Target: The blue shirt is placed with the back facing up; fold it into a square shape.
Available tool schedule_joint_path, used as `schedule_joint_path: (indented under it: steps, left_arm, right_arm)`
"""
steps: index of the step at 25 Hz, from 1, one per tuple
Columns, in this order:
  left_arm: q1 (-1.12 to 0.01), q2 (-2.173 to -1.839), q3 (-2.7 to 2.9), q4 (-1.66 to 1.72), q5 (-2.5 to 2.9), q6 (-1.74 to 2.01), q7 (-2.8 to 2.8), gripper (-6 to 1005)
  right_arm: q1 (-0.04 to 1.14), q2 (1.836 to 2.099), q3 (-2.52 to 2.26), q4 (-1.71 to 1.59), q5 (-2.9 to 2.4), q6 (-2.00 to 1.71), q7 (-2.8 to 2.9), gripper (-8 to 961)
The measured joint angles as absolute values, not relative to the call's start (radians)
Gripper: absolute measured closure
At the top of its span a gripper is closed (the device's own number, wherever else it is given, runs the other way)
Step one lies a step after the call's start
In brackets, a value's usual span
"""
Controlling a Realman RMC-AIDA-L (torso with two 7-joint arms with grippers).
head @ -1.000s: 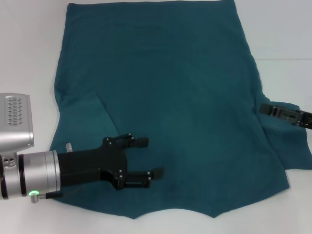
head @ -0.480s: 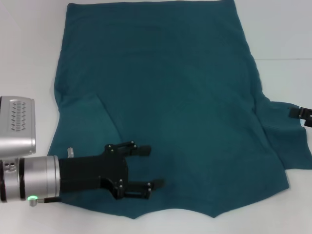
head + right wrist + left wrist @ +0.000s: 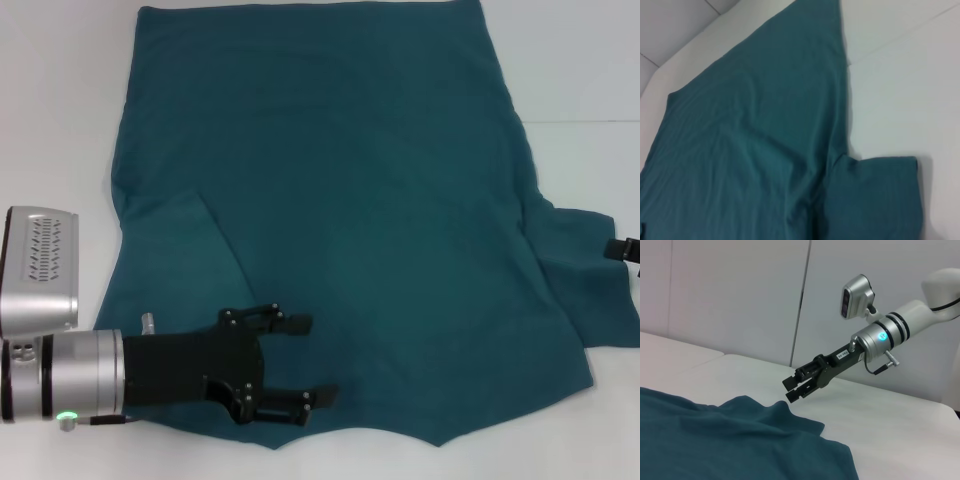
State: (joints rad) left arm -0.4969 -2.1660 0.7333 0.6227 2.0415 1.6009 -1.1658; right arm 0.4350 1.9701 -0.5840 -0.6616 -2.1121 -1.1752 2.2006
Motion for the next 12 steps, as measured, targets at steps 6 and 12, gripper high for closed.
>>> schedule_joint_path:
  steps: [6,12]
  left_arm:
    - [-0.497,-2.166,0.733,0.623,2.042,1.602,-1.166,99]
    - [-0.496,-2.166,0.733,0.623,2.042,1.599,-1.166,98]
  right_arm:
    - [0.434,1.976,-0.589,-0.649,-2.113,-1.15,2.194,108]
    - [0.44,1.979,-0.592,-0.63,-2.114,-1.125,2.183,112]
